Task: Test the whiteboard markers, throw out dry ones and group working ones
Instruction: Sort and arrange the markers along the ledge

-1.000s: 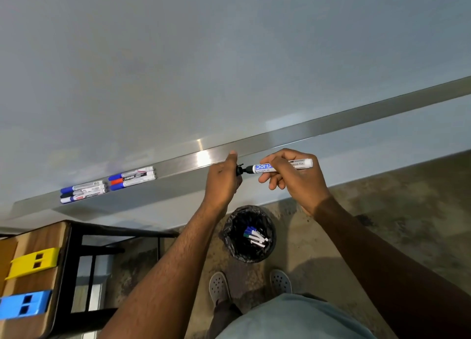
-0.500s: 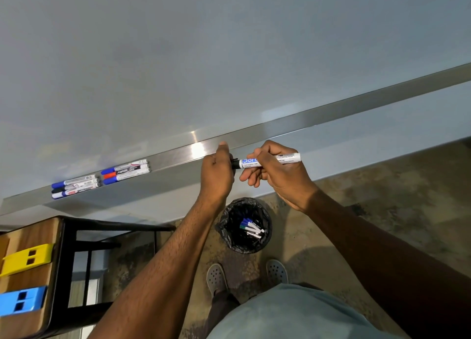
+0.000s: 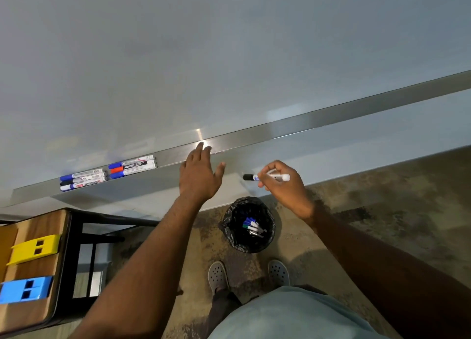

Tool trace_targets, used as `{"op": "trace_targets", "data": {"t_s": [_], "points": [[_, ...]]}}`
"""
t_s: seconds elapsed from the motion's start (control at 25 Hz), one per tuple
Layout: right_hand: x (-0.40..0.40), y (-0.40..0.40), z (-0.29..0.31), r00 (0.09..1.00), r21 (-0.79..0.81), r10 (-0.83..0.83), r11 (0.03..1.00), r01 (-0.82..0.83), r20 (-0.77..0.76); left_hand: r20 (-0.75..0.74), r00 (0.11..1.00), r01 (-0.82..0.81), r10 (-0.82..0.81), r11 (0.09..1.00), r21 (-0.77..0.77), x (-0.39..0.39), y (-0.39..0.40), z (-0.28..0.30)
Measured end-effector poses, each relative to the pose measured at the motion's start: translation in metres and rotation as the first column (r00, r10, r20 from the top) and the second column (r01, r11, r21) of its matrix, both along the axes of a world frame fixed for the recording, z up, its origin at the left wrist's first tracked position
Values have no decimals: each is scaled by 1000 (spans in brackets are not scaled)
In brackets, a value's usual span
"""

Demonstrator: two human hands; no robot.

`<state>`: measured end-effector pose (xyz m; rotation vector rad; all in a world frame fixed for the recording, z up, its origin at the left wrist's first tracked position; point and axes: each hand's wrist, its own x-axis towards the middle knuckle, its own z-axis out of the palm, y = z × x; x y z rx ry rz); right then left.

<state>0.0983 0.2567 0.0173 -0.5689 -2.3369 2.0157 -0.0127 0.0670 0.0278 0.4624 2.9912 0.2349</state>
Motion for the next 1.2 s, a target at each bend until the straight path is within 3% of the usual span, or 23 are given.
{"op": "trace_targets", "data": {"t_s": [0.08,0.16,0.32,0.56,0.72,0.84,0.92,1.08,1.2], "points": [[11,1,-26,999,53,-22,998,19,42,133,991,21,-2,989,-145,-16,-21,-13],[22,3,-50,998,121,-41,992,35,46,222,975,37,8,980,-197,-24,-36,-26],[44,10,-89,980,182,-33,983,-3,196,221,975,43,-1,982,-182,-27,-46,-41],[83,10,-138,842,268,178,897,-351,510,236,972,45,-9,988,-147,-28,-45,-46],[61,-9,-127,851,280,240,873,-400,468,238,971,38,-6,990,-133,-27,-46,-47],[44,-12,-120,839,529,203,695,-487,505,246,969,36,-5,992,-122,-28,-46,-45],[38,-9,-117,873,626,184,631,-458,452,245,969,33,-2,992,-121,-27,-46,-45],[24,-15,-115,934,622,196,702,-347,300,241,971,30,-2,993,-115,-25,-45,-46],[12,-24,-111,955,684,249,669,-290,161,235,972,34,-17,997,-68,-22,-47,-40]]}}
